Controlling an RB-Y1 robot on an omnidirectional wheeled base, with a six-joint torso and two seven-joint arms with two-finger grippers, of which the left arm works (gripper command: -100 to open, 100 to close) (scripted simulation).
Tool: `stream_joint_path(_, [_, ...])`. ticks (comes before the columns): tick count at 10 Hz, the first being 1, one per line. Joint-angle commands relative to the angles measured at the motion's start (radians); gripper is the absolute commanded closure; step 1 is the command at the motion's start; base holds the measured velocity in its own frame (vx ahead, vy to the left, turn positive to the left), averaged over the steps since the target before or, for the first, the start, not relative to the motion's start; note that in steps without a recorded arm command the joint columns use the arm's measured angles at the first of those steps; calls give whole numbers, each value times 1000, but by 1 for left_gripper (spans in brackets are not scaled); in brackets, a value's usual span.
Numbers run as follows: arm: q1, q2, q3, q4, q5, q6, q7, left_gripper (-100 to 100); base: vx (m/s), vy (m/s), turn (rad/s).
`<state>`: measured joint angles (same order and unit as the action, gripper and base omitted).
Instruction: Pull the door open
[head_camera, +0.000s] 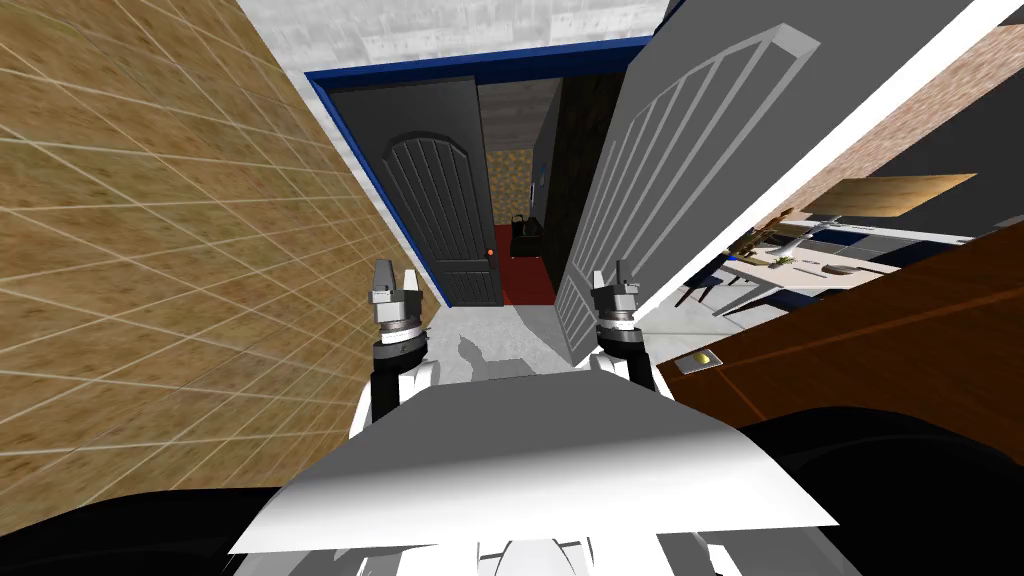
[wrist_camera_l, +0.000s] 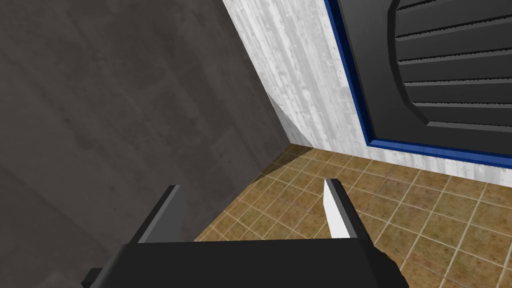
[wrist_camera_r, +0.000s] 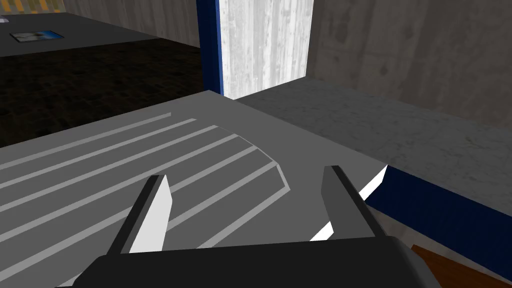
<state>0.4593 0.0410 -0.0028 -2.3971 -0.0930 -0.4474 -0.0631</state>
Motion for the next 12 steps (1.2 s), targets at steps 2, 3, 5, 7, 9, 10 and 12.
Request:
stream_joint_path(2, [-12, 6, 2, 31, 4, 5, 4, -100, 52, -38, -31])
stream_joint_path(3, [-19, 9, 3, 49, 6, 8, 6, -100, 168, 23, -21])
stream_joint_path(5, [-32, 15, 5, 84, 10, 13, 11, -100, 180, 26, -34])
stream_joint_path(7, [-47, 21, 8, 125, 15, 20, 16, -100, 166, -3, -38])
stream_joint_path(9, [-65, 27, 11, 172, 20, 27, 22, -100, 128, 6, -44])
stream_joint_path(10, [-72, 29, 12, 190, 22, 30, 24, -100, 114, -5, -32])
stream_joint_path(12, [-93, 35, 16, 245, 29, 38, 31, -100, 110, 0, -43])
